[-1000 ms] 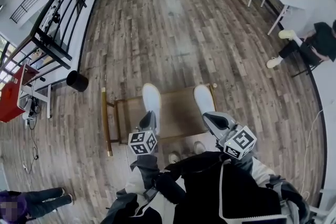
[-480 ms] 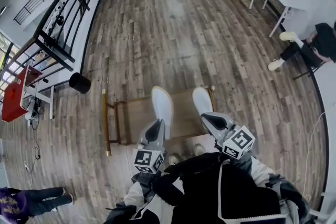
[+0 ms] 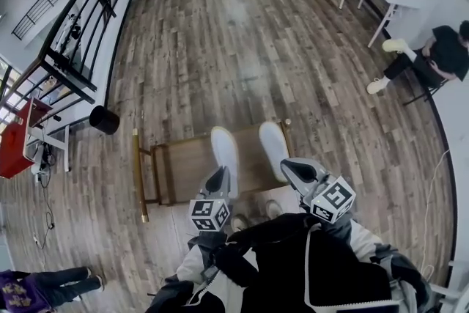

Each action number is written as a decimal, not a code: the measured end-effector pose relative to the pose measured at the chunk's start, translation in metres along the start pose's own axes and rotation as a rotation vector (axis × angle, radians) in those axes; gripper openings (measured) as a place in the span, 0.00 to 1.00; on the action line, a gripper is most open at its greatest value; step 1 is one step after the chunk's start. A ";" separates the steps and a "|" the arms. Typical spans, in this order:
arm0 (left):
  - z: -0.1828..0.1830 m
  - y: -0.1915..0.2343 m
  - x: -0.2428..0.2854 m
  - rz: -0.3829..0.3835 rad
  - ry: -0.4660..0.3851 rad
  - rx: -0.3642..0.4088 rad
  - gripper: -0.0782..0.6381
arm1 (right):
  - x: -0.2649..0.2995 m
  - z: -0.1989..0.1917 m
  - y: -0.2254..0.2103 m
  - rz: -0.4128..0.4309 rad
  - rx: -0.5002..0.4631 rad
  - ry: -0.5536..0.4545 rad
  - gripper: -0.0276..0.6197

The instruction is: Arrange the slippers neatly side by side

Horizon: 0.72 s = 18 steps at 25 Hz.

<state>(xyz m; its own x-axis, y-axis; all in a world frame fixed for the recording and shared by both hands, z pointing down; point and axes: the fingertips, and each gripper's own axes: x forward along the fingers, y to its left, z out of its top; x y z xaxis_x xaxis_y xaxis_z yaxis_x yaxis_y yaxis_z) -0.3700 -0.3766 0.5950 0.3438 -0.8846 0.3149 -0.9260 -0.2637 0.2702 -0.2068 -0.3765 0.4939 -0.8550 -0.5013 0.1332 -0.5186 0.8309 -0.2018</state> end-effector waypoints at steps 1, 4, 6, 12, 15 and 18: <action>-0.009 0.003 0.007 0.008 0.017 -0.021 0.15 | -0.003 -0.001 -0.002 -0.006 0.000 0.002 0.05; -0.034 0.012 0.030 0.028 0.070 -0.078 0.15 | -0.014 -0.003 -0.010 -0.026 0.001 0.009 0.05; -0.048 0.014 0.044 0.037 0.110 -0.103 0.15 | -0.023 -0.003 -0.017 -0.047 0.006 0.012 0.05; -0.085 0.019 0.082 0.061 0.189 -0.208 0.15 | -0.045 -0.008 -0.035 -0.095 0.015 0.022 0.05; -0.105 0.024 0.102 0.084 0.241 -0.222 0.15 | -0.053 -0.011 -0.042 -0.113 0.013 0.030 0.05; -0.119 0.023 0.122 0.096 0.279 -0.240 0.15 | -0.061 -0.012 -0.050 -0.129 0.012 0.041 0.05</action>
<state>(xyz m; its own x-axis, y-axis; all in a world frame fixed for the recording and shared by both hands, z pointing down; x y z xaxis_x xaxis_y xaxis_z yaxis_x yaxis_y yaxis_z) -0.3304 -0.4444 0.7477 0.3170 -0.7538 0.5756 -0.9046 -0.0579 0.4224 -0.1288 -0.3840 0.5079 -0.7804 -0.5932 0.1979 -0.6243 0.7573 -0.1917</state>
